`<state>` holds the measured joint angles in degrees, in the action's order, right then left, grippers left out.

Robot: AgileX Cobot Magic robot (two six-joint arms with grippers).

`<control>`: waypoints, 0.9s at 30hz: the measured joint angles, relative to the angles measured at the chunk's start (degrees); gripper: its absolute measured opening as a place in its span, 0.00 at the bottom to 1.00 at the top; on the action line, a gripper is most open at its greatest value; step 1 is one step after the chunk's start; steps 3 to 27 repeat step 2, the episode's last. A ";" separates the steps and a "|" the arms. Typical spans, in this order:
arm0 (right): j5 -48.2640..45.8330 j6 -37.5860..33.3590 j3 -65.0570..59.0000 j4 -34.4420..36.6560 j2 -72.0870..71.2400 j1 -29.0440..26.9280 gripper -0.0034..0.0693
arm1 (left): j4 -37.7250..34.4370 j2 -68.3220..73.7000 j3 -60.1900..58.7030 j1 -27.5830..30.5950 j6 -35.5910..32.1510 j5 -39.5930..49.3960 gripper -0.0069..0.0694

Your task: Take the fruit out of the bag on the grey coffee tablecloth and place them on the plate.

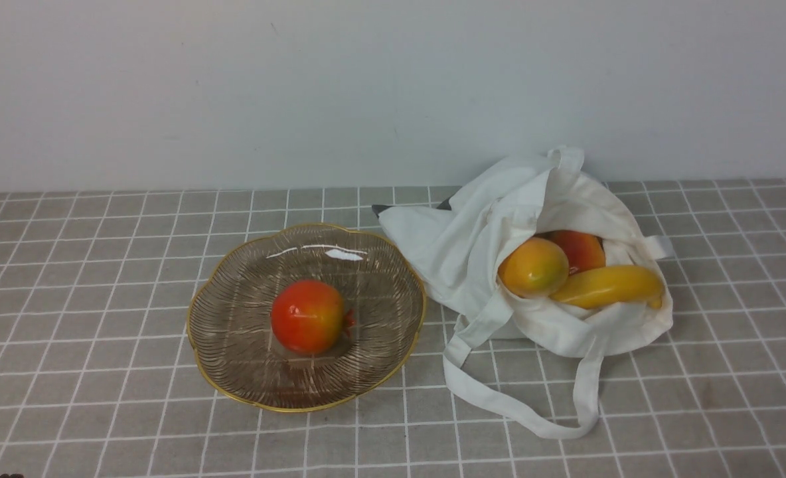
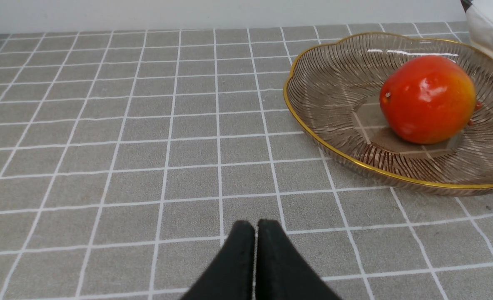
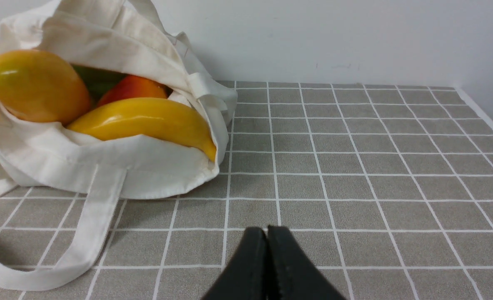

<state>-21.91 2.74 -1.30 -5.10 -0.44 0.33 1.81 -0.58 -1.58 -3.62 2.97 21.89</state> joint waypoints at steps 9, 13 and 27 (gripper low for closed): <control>0.00 0.00 0.00 0.00 0.00 0.00 0.03 | 0.00 0.00 0.00 0.00 0.00 0.00 0.08; 0.00 0.00 0.00 0.00 0.00 0.00 0.03 | 0.00 0.00 0.00 0.00 0.00 0.00 0.08; 0.00 0.00 0.00 0.00 0.00 0.00 0.03 | 0.00 0.00 0.00 0.00 0.00 0.00 0.08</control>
